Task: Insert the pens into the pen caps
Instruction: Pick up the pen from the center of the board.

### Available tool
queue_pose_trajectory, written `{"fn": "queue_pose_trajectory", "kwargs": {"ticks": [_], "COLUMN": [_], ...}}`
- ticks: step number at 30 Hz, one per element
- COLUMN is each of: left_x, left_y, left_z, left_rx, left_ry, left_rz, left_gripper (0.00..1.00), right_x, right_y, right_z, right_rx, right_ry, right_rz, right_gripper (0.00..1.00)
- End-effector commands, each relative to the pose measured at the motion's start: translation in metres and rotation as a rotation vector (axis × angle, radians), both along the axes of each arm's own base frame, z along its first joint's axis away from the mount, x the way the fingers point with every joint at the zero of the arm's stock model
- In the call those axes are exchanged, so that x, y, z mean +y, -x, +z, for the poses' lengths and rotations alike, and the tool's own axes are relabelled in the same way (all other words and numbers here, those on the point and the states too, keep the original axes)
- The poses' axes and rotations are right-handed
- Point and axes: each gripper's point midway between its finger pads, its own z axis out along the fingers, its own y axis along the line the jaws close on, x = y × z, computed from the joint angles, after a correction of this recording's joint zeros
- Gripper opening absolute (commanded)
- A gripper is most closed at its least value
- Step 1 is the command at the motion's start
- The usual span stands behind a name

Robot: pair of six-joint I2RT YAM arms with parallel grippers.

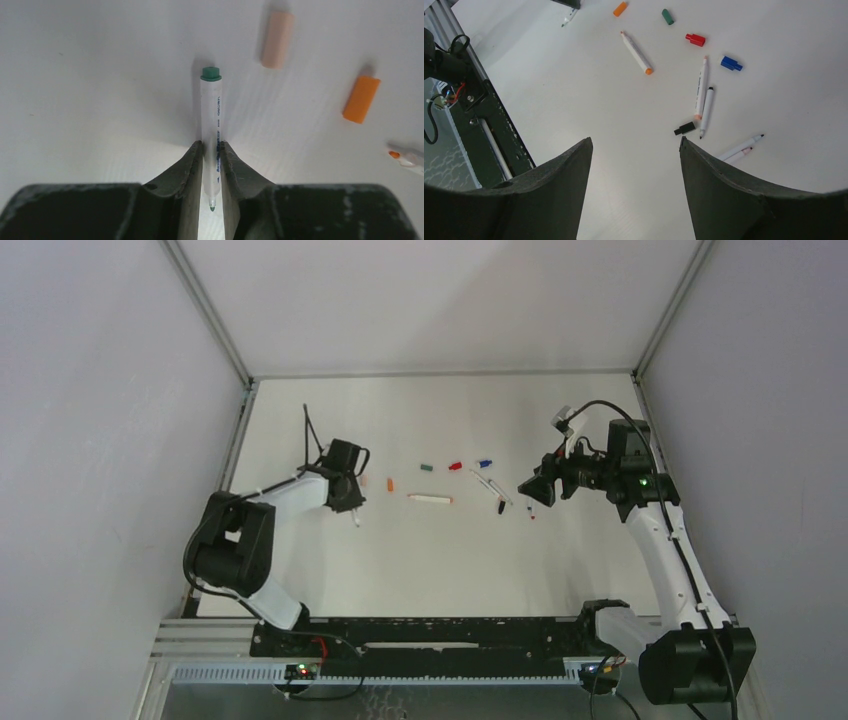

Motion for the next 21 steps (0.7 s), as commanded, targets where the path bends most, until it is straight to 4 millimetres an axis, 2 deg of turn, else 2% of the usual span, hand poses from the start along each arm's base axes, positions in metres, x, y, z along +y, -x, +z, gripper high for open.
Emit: {"fn": "queue_pose_trajectory", "kwargs": {"ticks": [1,5,9,14,21], "left_x": [-0.022,-0.032,-0.033,-0.033,-0.026], "left_y": [0.012,0.029,0.038,0.039,0.037], "left_z": [0.002,-0.001,-0.006,-0.013,-0.019], "left_rx": [-0.023,-0.022,-0.018,0.000,0.019], "left_ry": [0.047,0.041,0.040,0.025,-0.025], "left_rz": [-0.015,-0.030,-0.030,-0.035,-0.022], "left_gripper": [0.24,0.25,0.30,0.38,0.35], "right_x": [0.003,0.003,0.003,0.003,0.003], "right_y": [0.001,0.001,0.002,0.002,0.003], "right_z": [0.024,0.024,0.025,0.024,0.025], "right_rx": [-0.074,-0.073,-0.075,-0.072,-0.073], "right_ry": [-0.004,-0.005,-0.007,-0.007,-0.007], "right_rz": [0.021,0.021,0.025,0.024,0.025], "right_gripper": [0.74,0.74,0.74,0.73,0.73]}}
